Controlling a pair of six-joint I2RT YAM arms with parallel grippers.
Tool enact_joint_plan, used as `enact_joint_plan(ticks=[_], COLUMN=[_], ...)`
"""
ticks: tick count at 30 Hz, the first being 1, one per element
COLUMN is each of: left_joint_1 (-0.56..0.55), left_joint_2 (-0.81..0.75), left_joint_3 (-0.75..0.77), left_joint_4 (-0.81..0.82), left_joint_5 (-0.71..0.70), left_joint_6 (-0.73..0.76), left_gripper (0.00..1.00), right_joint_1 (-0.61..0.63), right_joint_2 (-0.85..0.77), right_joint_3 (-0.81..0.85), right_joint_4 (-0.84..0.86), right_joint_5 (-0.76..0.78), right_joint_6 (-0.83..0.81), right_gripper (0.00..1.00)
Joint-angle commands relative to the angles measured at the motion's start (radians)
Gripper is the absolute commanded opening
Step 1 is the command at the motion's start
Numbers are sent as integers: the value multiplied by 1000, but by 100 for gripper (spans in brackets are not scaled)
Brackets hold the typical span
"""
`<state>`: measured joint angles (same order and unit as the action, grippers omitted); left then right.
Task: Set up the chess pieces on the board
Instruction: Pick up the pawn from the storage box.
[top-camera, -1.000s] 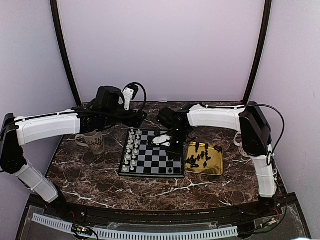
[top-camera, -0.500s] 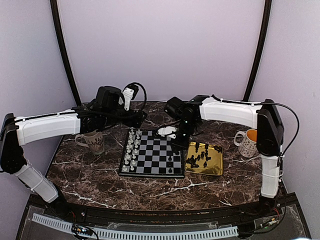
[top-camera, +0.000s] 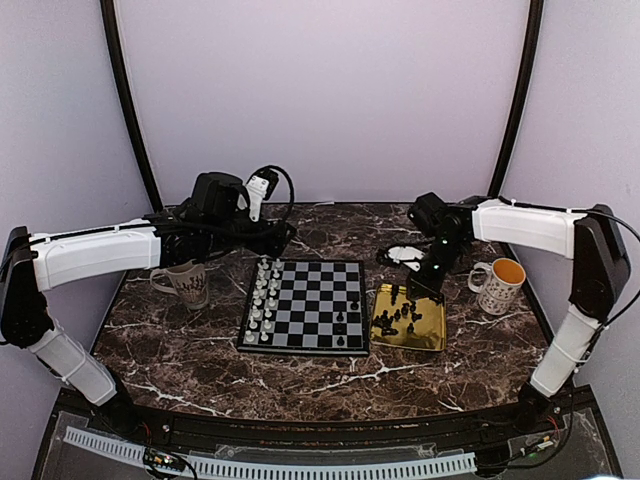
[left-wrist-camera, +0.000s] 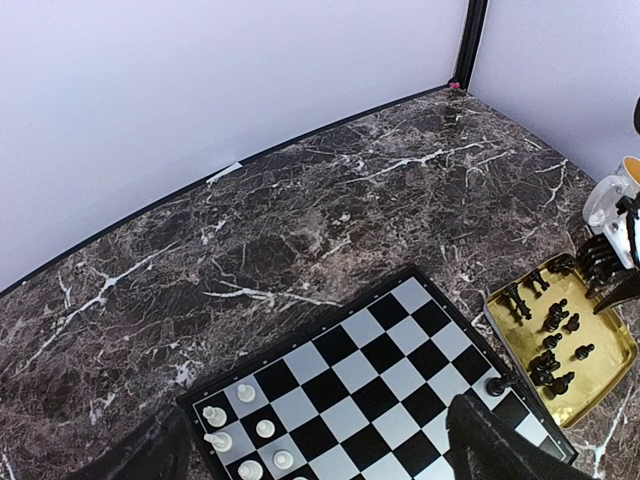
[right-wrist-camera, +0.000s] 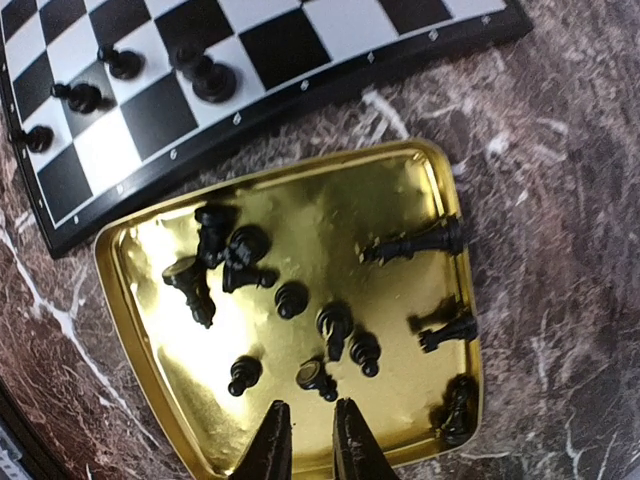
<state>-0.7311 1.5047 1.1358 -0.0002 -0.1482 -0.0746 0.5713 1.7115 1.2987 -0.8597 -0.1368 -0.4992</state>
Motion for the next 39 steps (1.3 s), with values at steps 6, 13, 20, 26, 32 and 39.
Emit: enact_joint_plan(ticks=[6,13,20,26,32,39], left_joint_1=[-1,-2,-2,-2,-2,-2], left_joint_2=[-7,3,10,11,15,17], left_joint_3=[1,2,5,7,7,8], left_joint_4=[0,0,-3,-5,-6,-8], left_joint_5=[28,30,42,45,49,48], left_joint_6=[-14,-17,-19,-19,-19,-19], left_gripper=[91,91,91,91,91,91], right_joint_1=[28,61,66,68,69,69], right_joint_2=[-76,-30,14,45,60,61], right_joint_3=[-125,-137,-139,-139,-170,-172], right_joint_4=[-10,4,23,31,39,38], right_joint_5=[-88,-63,0,16,14,20], right_joint_6=[-52,-43,-28,-23,-20,-14], right_gripper=[24,25,25,25,24,15])
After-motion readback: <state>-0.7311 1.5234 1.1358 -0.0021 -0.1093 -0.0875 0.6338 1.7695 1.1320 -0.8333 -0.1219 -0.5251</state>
